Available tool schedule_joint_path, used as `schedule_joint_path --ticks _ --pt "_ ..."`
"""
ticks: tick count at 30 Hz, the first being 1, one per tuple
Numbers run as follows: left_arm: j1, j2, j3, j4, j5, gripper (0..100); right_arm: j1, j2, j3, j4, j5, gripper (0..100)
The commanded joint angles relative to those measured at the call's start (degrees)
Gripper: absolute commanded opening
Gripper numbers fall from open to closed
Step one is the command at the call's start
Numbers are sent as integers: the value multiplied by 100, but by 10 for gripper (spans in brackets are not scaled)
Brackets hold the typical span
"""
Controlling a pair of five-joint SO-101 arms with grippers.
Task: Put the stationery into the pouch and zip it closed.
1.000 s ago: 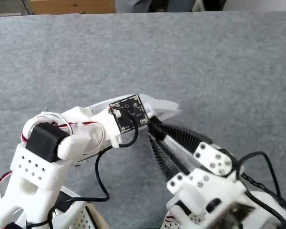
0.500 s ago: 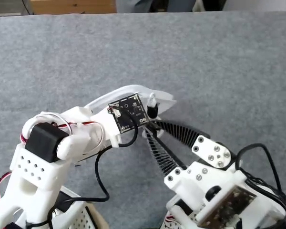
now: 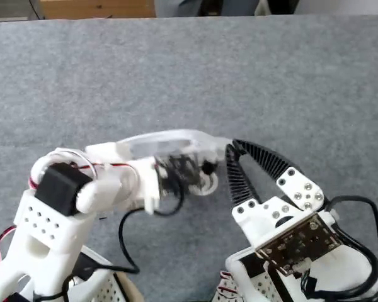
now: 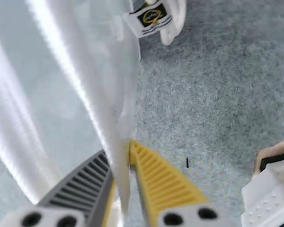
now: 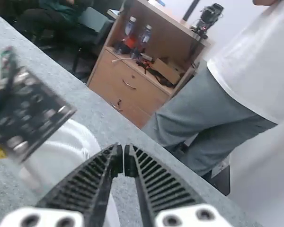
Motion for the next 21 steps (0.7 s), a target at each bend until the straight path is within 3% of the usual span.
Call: schedule_joint_path --ticks 1,6,13,21 --pt "611 -70 -374 35 -264 28 211 154 -13 -114 0 15" --pt "1174 -70 -497 35 -264 28 237 154 497 -79 0 15" --pt "1174 -70 -462 35 -255 28 237 180 1051 492 387 123" --pt "1174 -70 -462 35 -255 28 229 180 1095 1266 1081 124"
